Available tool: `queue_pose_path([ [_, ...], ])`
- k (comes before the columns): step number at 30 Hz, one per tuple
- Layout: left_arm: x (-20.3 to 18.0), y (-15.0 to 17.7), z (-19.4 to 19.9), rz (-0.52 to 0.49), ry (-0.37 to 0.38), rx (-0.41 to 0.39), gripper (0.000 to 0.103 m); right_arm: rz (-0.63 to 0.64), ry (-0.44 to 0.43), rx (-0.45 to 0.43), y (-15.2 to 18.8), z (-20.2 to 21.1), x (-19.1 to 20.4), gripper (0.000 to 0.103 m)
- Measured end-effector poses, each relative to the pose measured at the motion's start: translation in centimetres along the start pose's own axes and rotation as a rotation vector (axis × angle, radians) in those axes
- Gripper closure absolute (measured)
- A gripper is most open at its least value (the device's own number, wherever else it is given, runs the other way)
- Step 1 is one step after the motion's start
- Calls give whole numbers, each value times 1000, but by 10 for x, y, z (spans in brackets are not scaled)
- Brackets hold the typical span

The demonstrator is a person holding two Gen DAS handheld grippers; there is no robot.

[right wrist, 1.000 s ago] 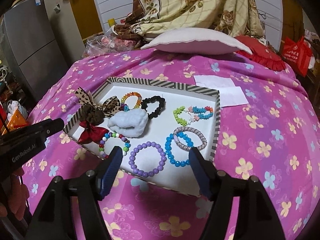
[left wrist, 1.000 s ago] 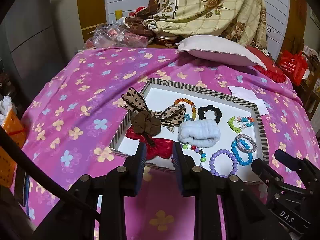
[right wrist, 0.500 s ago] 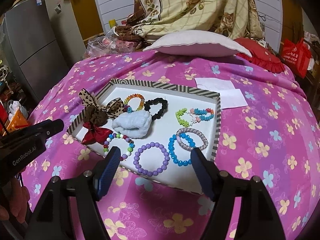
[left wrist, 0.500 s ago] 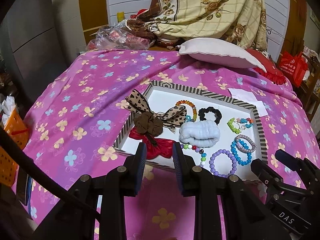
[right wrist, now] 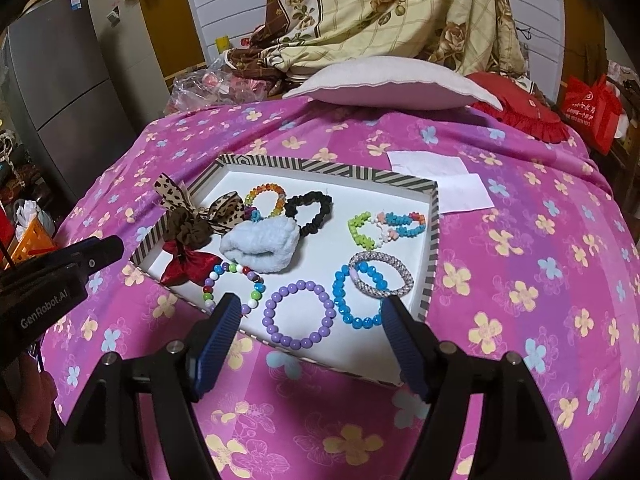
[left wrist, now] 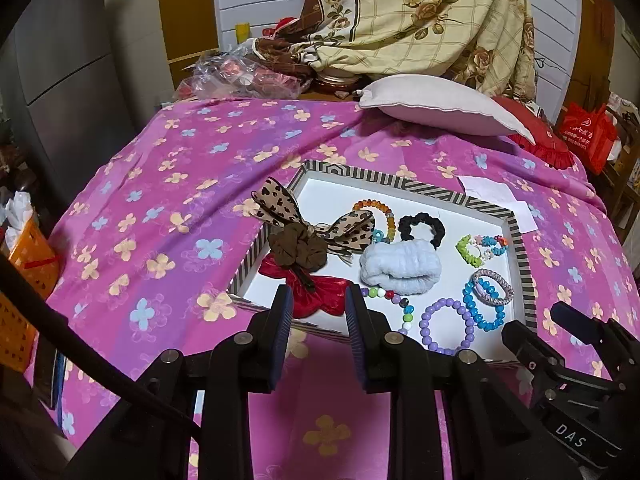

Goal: Organize jewelry

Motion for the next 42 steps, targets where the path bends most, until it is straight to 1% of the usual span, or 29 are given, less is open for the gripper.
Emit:
queue_pose_path([
  [14, -3, 3, -3, -14, -4, 11, 57, 1, 0, 7, 2, -4, 0, 26],
  [42, -1, 4, -4, -11, -9, 10, 57, 15, -3, 17, 4, -8, -4, 26],
])
Point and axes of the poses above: each gripper's, at about its wrist camera, not at the fingertips, and z roughly against the way its jaws point, x to its left, y to its underside, the point moved 1 cm from there along -z, roughly the way its jaws point, and after that the axes turned 12 degrees about y, right-handed, at the moved point
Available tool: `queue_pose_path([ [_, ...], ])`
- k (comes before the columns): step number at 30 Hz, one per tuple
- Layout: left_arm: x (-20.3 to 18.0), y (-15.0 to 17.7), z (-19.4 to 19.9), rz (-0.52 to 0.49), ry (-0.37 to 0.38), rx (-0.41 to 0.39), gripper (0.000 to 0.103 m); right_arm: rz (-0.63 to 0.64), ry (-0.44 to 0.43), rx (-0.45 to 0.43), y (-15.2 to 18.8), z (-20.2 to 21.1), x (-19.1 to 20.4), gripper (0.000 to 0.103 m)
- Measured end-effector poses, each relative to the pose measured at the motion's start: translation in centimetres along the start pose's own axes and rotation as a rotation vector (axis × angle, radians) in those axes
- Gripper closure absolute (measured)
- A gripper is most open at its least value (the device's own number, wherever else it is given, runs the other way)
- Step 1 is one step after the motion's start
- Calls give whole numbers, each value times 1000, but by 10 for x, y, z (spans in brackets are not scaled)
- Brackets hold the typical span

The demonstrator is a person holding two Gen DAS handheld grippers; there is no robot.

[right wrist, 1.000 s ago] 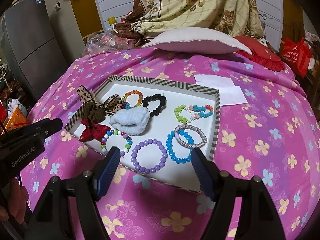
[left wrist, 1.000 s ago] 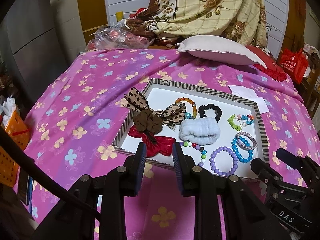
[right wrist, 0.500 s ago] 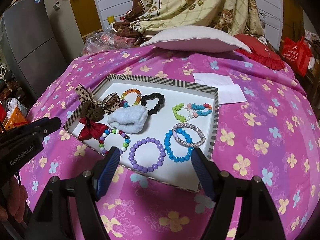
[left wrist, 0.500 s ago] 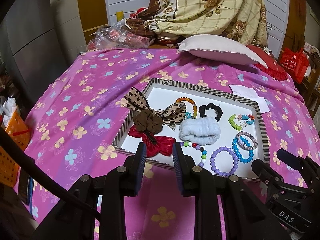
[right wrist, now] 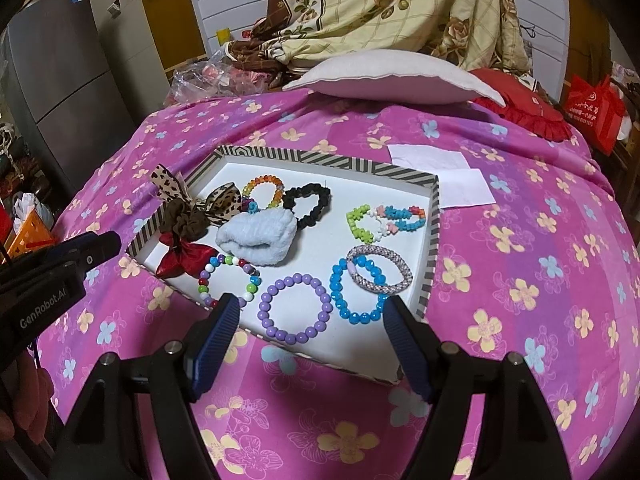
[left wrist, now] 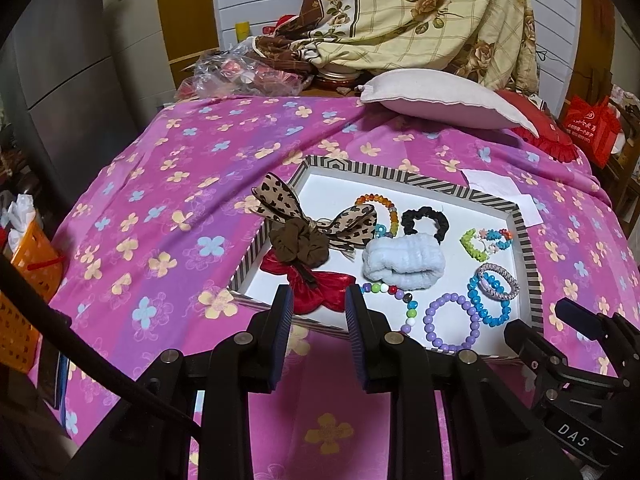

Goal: Organize jewelry

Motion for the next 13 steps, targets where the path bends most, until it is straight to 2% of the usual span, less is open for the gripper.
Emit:
queue_pose_path([
  [8, 2, 2, 1, -16, 6, -25, 57, -6, -2, -5, 1, 1, -2, 25],
  [13, 11, 4, -2, 11, 12, 9, 57, -29, 26, -25, 3, 5, -27, 25],
])
Point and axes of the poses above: each gripper's, at about its wrist camera, not at the fingertips, and z roughly against the way its jaws point, x to its left, y to its underside, the point moved 1 cm from there along -z, roughly the way its jaws point, and after that the axes turned 12 degrees about y, right-handed, at the moved point
